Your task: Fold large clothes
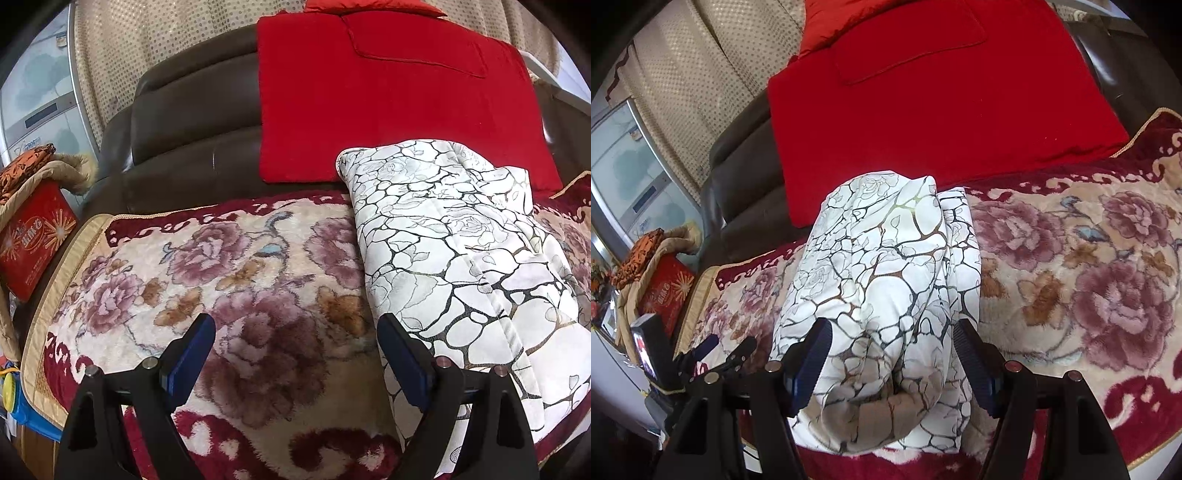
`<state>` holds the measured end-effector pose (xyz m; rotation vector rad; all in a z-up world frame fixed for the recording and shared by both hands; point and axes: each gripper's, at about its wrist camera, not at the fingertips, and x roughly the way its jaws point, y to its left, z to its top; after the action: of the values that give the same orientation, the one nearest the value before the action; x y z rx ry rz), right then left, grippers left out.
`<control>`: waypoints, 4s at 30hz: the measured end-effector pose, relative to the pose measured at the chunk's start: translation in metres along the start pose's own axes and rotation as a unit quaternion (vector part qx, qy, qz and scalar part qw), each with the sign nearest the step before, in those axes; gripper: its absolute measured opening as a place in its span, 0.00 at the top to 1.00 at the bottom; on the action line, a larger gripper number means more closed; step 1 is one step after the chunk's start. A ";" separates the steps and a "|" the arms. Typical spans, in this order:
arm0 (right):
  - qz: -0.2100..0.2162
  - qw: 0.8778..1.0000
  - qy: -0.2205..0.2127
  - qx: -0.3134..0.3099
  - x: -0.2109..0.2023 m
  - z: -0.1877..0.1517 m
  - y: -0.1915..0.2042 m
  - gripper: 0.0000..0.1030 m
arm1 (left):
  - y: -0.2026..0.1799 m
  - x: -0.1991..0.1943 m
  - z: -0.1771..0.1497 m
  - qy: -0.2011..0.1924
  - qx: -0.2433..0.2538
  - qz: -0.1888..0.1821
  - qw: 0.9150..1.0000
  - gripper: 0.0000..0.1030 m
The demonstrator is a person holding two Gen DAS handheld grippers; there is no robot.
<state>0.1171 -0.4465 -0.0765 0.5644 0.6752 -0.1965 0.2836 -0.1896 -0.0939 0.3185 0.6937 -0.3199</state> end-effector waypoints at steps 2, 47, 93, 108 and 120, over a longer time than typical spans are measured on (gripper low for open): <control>0.003 1.000 -0.003 0.005 0.004 0.002 -0.003 0.30 | -0.001 0.002 0.000 0.003 0.002 0.000 1.000 0.13; 0.204 0.975 0.066 0.055 0.134 0.030 -0.041 0.49 | -0.032 0.082 0.040 0.157 -0.085 -0.389 0.904 0.16; 0.087 0.991 0.032 -0.099 0.125 -0.012 0.136 0.30 | 0.109 -0.023 -0.009 0.034 -0.096 -0.073 0.992 0.40; 0.064 0.979 0.086 -0.173 0.127 -0.063 0.169 0.72 | 0.099 -0.016 -0.051 0.058 -0.068 0.057 0.994 0.24; 0.065 0.981 -0.002 -0.183 0.006 -0.063 0.175 0.68 | 0.094 -0.116 -0.045 0.006 -0.079 0.088 0.993 0.23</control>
<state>0.1490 -0.2664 -0.0452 0.2532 0.6494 0.0508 0.2108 -0.0665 -0.0329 0.2279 0.6931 -0.0952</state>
